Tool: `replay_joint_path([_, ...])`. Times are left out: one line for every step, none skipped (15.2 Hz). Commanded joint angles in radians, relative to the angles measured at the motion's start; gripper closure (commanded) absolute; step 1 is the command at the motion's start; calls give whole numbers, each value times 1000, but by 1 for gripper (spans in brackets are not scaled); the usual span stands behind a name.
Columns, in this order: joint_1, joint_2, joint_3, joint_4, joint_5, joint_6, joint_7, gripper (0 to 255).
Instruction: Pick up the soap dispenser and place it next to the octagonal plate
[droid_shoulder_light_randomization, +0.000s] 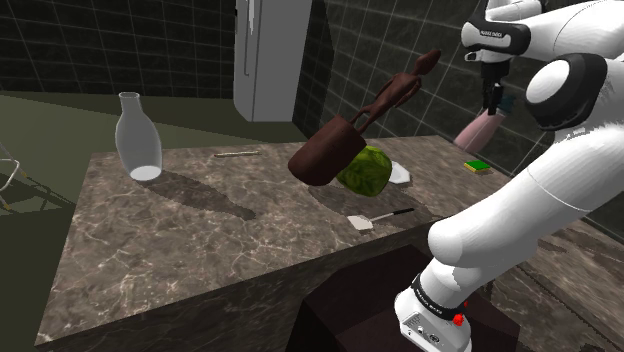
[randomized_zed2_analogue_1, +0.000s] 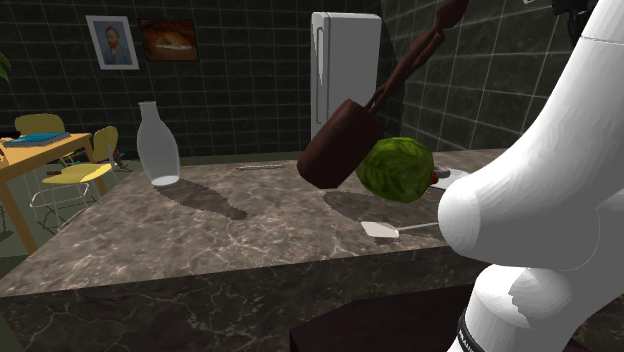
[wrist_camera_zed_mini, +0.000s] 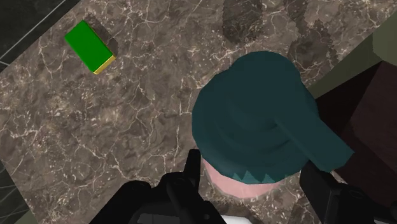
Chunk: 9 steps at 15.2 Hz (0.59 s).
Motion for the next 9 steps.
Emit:
replay_joint_path([0,-9,-1,-36,-2,25,13,255])
replay_joint_path([-1,-13,-1,-53,-4,38,19,255])
replay_joint_path([-1,-17,-2,-70,-5,50,24,255])
replay_joint_path([-1,-20,-2,-87,-6,61,30,255])
replay_joint_path([-2,-24,-3,-103,-7,73,36,255])
replay_joint_path([-2,-27,-4,-119,-8,85,41,255])
replay_joint_path([-3,-29,-4,-135,-10,97,47,255])
replay_joint_path([-3,-32,-5,-150,-11,109,52,255])
replay_joint_path([-3,-34,-6,-165,-12,121,58,255])
